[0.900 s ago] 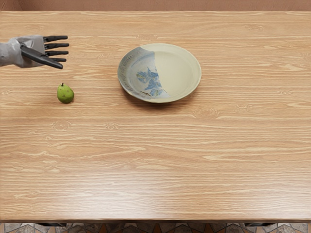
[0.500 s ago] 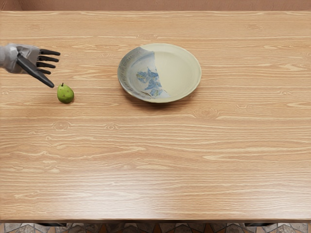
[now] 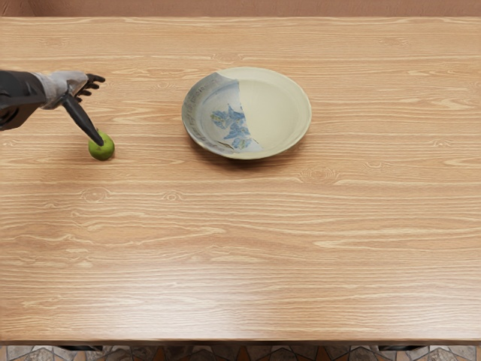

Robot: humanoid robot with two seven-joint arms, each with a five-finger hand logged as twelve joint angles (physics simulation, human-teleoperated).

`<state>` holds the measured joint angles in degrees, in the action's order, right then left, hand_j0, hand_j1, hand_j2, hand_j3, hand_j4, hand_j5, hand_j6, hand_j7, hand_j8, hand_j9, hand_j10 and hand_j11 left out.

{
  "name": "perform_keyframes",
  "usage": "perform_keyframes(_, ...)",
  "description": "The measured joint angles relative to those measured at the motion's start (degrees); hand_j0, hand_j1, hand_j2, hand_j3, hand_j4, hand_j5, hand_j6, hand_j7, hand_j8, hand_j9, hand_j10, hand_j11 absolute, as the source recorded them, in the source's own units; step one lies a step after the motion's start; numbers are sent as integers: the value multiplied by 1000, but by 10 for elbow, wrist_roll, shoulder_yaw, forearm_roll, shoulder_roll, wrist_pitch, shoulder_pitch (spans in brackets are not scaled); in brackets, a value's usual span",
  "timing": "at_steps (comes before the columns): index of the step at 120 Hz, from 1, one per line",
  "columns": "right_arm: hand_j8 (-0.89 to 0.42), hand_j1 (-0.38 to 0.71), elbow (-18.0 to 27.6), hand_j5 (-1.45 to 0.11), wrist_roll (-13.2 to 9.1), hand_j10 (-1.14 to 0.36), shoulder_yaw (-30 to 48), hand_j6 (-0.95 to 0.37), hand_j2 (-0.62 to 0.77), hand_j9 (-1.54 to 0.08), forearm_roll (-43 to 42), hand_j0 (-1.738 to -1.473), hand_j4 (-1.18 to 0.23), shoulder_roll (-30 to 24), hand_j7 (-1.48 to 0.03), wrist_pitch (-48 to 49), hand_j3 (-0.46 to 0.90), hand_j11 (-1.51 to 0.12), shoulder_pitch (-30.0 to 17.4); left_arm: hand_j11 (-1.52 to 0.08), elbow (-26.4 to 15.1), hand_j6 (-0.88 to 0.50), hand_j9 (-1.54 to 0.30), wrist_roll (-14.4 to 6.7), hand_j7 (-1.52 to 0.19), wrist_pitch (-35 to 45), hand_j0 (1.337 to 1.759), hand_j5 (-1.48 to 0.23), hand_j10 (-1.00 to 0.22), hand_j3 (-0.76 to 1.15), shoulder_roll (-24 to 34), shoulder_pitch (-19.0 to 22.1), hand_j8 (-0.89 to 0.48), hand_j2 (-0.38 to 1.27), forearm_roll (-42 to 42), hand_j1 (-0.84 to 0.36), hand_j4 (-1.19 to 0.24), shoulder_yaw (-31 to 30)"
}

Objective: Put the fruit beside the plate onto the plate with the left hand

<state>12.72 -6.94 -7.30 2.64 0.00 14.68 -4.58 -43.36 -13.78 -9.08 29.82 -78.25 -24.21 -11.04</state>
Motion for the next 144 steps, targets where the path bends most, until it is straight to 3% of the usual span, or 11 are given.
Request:
perform_keyframes(13, -16, -329, 0, -22, 0, -17, 0, -16, -4, -22, 0, -1658, -17, 0, -22, 0, 0, -22, 0, -60, -24, -49, -60, 19, -60, 45, 1658, -60, -48, 0, 1, 0, -49, 10, -1, 294, -48, -44)
perform_keyframes(33, -16, -329, 0, -22, 0, -17, 0, -16, -4, -22, 0, -1658, -17, 0, -22, 0, 0, -22, 0, -171, -74, -134, -171, 29, -171, 127, 1658, -171, -133, 0, 5, 5, -134, 27, -2, 192, -134, -92)
perform_keyframes(46, -16, -329, 0, -22, 0, -17, 0, -16, -4, -22, 0, -1658, -17, 0, -22, 0, 0, -22, 0, -240, -87, -187, -240, 60, -240, 161, 1658, -240, -186, 0, 5, 8, -187, 38, -2, 129, -187, -117)
perform_keyframes(60, -16, -329, 0, -22, 0, -16, 0, -16, -3, -22, 0, -1658, -16, 0, -22, 0, 0, -22, 0, -320, -102, -249, -320, 74, -320, 178, 1658, -320, -248, 0, 12, 14, -249, 51, -2, 55, -248, -128)
perform_keyframes(77, -16, -329, 0, -22, 0, -17, 0, -16, -3, -22, 0, -1658, -17, 0, -22, 0, 0, -22, 0, -379, -108, -295, -380, 79, -380, 207, 1658, -380, -293, 0, 6, 35, -294, 60, -6, 0, -294, -132)
perform_keyframes(144, -16, -329, 0, -22, 0, -17, 0, -16, -4, -22, 0, -1658, -17, 0, -22, 0, 0, -22, 0, -606, -105, -485, -606, 81, -586, 249, 1658, -586, -472, 0, -15, 50, -503, 100, -10, -205, -484, -136)
